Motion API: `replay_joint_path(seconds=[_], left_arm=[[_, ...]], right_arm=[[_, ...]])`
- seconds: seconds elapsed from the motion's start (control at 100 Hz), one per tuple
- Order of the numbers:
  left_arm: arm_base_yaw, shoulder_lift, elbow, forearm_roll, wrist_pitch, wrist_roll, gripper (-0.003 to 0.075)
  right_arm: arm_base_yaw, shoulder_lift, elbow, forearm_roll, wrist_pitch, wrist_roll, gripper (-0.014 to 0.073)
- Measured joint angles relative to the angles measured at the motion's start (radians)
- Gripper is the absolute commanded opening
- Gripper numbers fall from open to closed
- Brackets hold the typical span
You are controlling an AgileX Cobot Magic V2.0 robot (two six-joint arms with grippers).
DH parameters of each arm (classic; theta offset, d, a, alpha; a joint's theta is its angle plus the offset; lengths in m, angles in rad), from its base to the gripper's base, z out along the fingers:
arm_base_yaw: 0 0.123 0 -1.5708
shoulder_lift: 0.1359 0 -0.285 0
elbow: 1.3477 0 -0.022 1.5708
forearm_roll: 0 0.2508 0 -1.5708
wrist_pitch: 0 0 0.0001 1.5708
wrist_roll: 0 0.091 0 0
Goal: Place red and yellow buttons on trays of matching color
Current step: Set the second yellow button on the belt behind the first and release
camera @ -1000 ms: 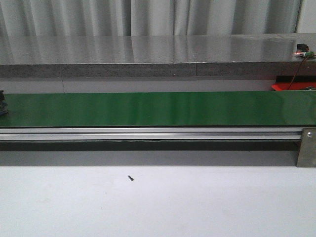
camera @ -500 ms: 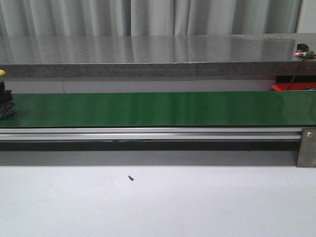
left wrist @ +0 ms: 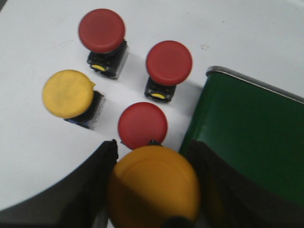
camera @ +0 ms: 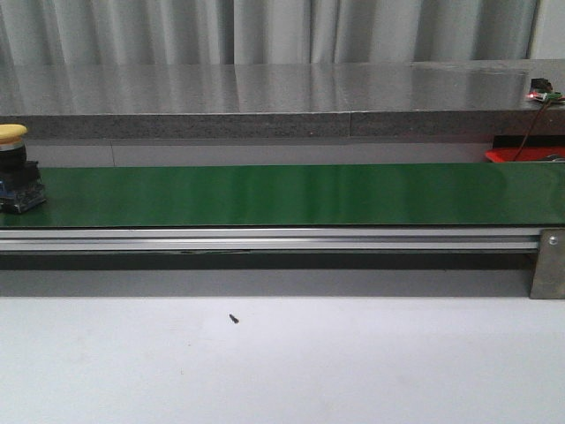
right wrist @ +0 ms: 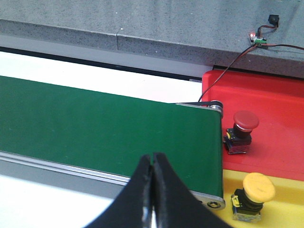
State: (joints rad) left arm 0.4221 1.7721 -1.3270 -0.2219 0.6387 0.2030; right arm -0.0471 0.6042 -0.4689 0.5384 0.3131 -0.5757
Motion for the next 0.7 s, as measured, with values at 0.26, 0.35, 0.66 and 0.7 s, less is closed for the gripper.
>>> replay_joint_path(seconds=[0.26,0.35,0.66,0.7], left_arm=[[-0.058,0.000,0.000,0.000,0.019,0.002,0.0283],[-0.069,0.000,0.000,0.000,0.032,0.002,0.0283],[-0.082,0.000,0.000,-0.012,0.046,0.021,0.0557],[-0.082,0.000,0.000,-0.015,0.048,0.021,0.0587]], right_arm=[[0.000,0.000,0.000,0.000,0.000,0.000,-0.0067],[0.000,0.000,0.000,0.000,0.000,0.000,-0.0067],[0.000,0.000,0.000,0.000,0.000,0.000,-0.0067],[0.000,0.000,0.000,0.000,0.000,0.000,-0.0067]])
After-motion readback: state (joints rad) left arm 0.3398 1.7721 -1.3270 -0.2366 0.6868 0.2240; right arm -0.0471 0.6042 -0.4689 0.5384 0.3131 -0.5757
